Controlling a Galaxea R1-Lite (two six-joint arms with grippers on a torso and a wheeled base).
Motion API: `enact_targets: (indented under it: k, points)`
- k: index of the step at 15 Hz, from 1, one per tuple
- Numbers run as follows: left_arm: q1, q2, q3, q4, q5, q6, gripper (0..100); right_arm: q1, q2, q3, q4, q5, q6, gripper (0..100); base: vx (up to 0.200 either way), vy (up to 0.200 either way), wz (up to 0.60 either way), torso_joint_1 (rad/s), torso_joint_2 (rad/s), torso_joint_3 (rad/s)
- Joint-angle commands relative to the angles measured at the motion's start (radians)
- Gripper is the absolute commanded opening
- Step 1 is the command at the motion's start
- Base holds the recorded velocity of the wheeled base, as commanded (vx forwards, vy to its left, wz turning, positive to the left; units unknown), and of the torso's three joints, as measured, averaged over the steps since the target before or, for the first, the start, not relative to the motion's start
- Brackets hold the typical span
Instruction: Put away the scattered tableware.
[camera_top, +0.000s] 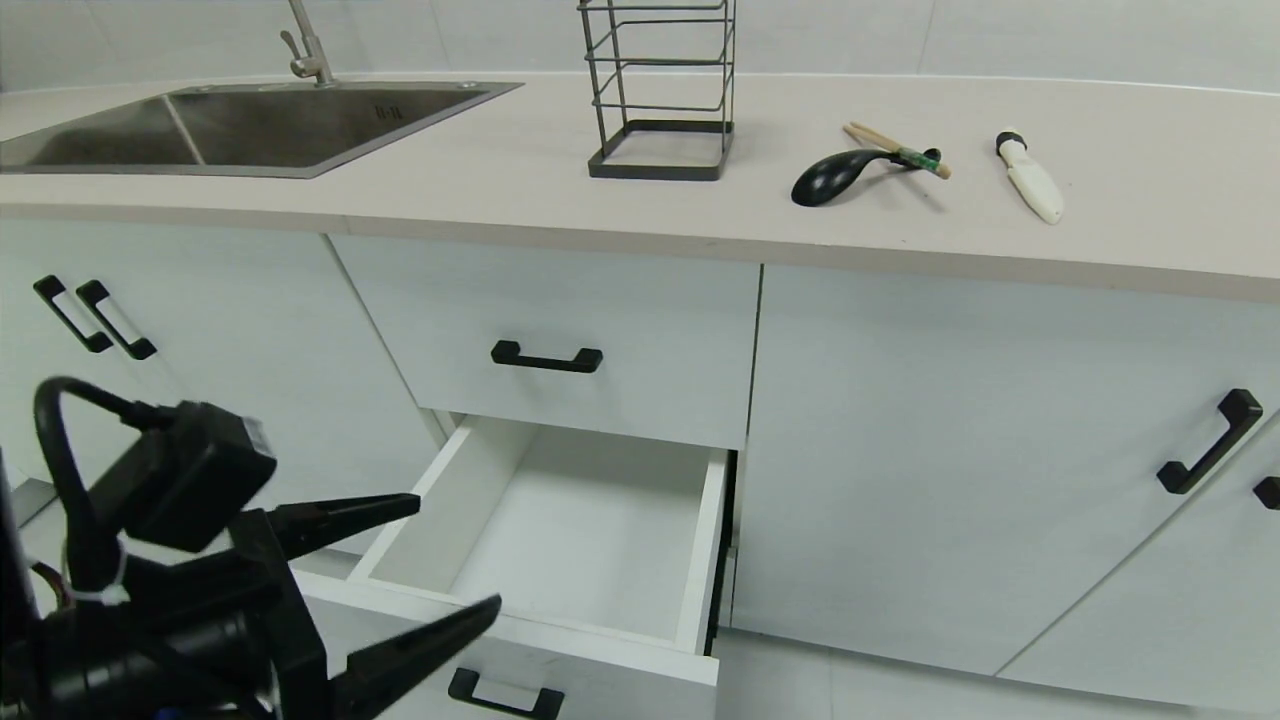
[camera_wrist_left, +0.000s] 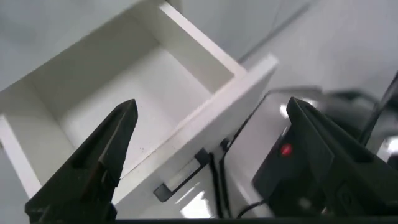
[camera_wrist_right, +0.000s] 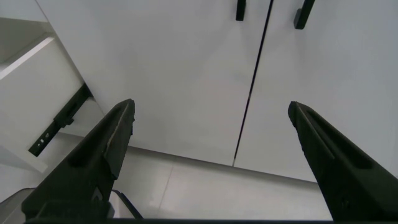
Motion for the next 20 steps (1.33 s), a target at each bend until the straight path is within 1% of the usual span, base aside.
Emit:
enact_targets:
  k: [1,2,3,4,5,6,7,8,10,11,12,14,15,16,18,19,20]
  points:
    - [0.112,0.012,-0.035,-0.021,-0.031,-0.067,100,0.000,0.001,0.000,0.000,0.000,0.000,100,0.000,0.000,0.00,0.000,0.00,0.000]
    - [0.125,-0.009,-0.029,-0.043,-0.036,-0.063,100,0.000,0.001,0.000,0.000,0.000,0.000,100,0.000,0.000,0.00,0.000,0.00,0.000]
    - [0.127,-0.058,-0.021,-0.066,-0.011,-0.050,100,0.000,0.001,0.000,0.000,0.000,0.000,100,0.000,0.000,0.00,0.000,0.00,0.000]
    - [0.127,-0.075,-0.018,-0.070,0.001,-0.044,100,0.000,0.001,0.000,0.000,0.000,0.000,100,0.000,0.000,0.00,0.000,0.00,0.000]
    - [0.127,-0.175,-0.001,-0.076,0.093,0.006,100,0.000,0.001,0.000,0.000,0.000,0.000,100,0.000,0.000,0.00,0.000,0.00,0.000]
    - [0.138,-0.254,0.026,-0.076,0.119,0.019,100,0.000,0.001,0.000,0.000,0.000,0.000,100,0.000,0.000,0.00,0.000,0.00,0.000]
    - [0.187,-0.336,0.062,-0.075,0.118,0.024,100,0.000,0.001,0.000,0.000,0.000,0.000,100,0.000,0.000,0.00,0.000,0.00,0.000]
    - [0.224,-0.432,0.111,-0.075,0.118,0.033,100,0.000,0.001,0.000,0.000,0.000,0.000,100,0.000,0.000,0.00,0.000,0.00,0.000]
    - [0.267,-0.636,0.175,-0.053,0.119,0.035,100,0.000,0.001,0.000,0.000,0.000,0.000,100,0.000,0.000,0.00,0.000,0.00,0.000]
    - [0.296,-0.735,0.190,-0.012,0.124,0.035,100,0.000,0.001,0.000,0.000,0.000,0.000,100,0.000,0.000,0.00,0.000,0.00,0.000]
    - [0.310,-0.801,0.198,0.031,0.127,0.033,100,0.000,0.001,0.000,0.000,0.000,0.000,100,0.000,0.000,0.00,0.000,0.00,0.000]
    - [0.377,-0.975,0.230,0.200,0.135,0.032,100,0.000,0.001,0.000,0.000,0.000,0.000,100,0.000,0.000,0.00,0.000,0.00,0.000]
    - [0.388,-1.001,0.238,0.232,0.135,0.032,100,0.000,0.001,0.000,0.000,0.000,0.000,100,0.000,0.000,0.00,0.000,0.00,0.000]
    - [0.405,-1.061,0.266,0.310,0.135,0.033,100,0.000,0.001,0.000,0.000,0.000,0.000,100,0.000,0.000,0.00,0.000,0.00,0.000]
    - [0.408,-1.138,0.339,0.353,0.147,0.035,100,0.000,0.001,0.000,0.000,0.000,0.000,100,0.000,0.000,0.00,0.000,0.00,0.000]
    - [0.418,-1.155,0.391,0.353,0.152,0.032,100,0.000,0.001,0.000,0.000,0.000,0.000,100,0.000,0.000,0.00,0.000,0.00,0.000]
    - [0.418,-1.155,0.442,0.329,0.175,0.019,100,0.000,0.001,0.000,0.000,0.000,0.000,100,0.000,0.000,0.00,0.000,0.00,0.000]
